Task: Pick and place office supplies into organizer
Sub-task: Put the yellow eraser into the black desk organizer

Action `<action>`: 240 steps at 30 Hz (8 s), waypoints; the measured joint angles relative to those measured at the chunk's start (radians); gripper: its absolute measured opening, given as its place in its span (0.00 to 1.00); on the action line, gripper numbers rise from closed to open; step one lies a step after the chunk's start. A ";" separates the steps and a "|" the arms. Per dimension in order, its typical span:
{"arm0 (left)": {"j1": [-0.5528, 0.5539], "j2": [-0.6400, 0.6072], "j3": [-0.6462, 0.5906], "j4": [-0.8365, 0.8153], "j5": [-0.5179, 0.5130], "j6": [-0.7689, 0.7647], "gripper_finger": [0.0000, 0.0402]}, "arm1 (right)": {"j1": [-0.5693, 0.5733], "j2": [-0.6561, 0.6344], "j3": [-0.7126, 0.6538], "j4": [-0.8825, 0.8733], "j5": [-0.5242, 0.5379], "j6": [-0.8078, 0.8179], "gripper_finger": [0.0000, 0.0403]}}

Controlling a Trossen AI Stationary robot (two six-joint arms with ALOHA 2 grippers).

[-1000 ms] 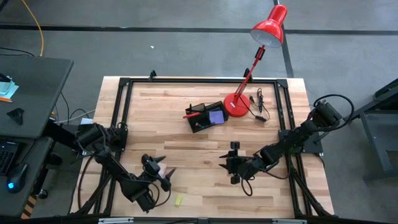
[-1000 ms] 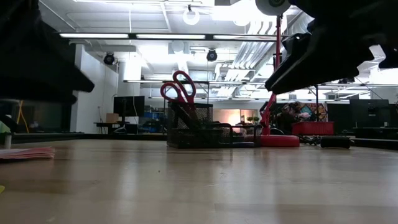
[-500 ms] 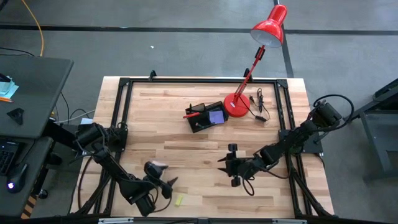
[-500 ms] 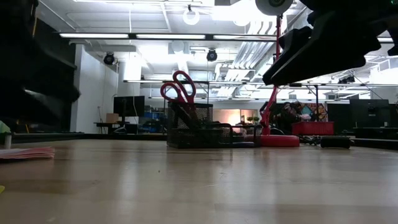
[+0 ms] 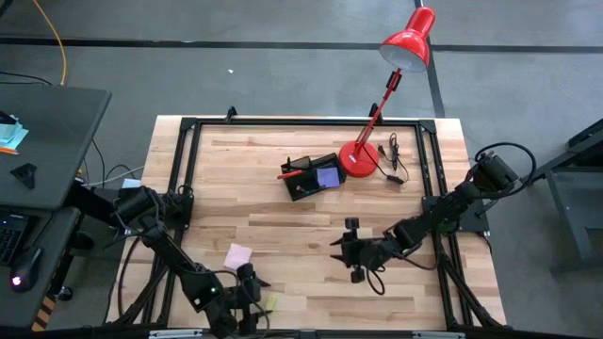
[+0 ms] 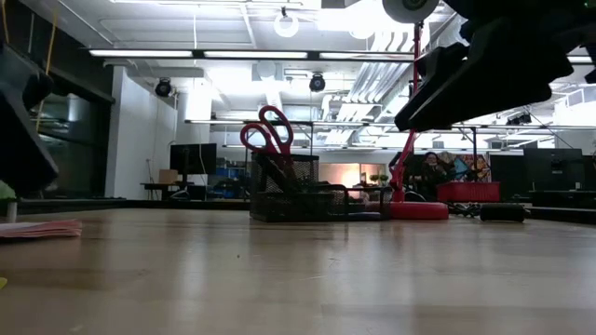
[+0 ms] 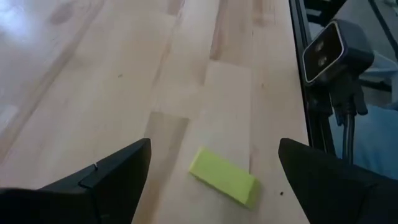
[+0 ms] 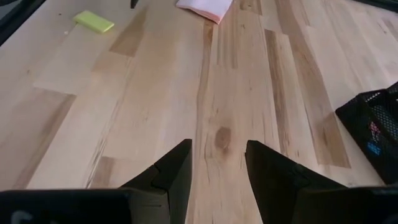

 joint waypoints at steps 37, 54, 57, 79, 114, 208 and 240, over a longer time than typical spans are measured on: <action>-0.006 0.138 0.004 0.098 -0.002 0.097 0.70 | 0.000 0.000 0.000 -0.009 -0.002 0.010 0.35; 0.006 0.135 0.004 0.088 0.049 0.114 0.59 | 0.000 0.000 0.000 -0.008 0.029 0.009 0.35; 0.007 0.135 0.004 0.076 0.052 0.069 0.57 | 0.000 0.000 0.000 -0.008 0.029 0.009 0.35; 0.031 0.139 0.002 0.063 -0.105 0.351 0.10 | 0.000 0.000 0.000 -0.007 0.038 0.004 0.35; 0.016 0.110 0.215 -0.380 0.154 -0.278 0.02 | -0.006 0.073 0.001 0.028 0.036 0.001 0.35; 0.060 0.099 -0.236 0.447 -0.003 0.198 0.52 | -0.007 0.073 0.000 0.046 0.033 0.006 0.35; 0.059 0.143 -0.240 0.472 -0.123 0.219 0.17 | -0.007 0.073 0.000 0.038 0.067 -0.018 0.35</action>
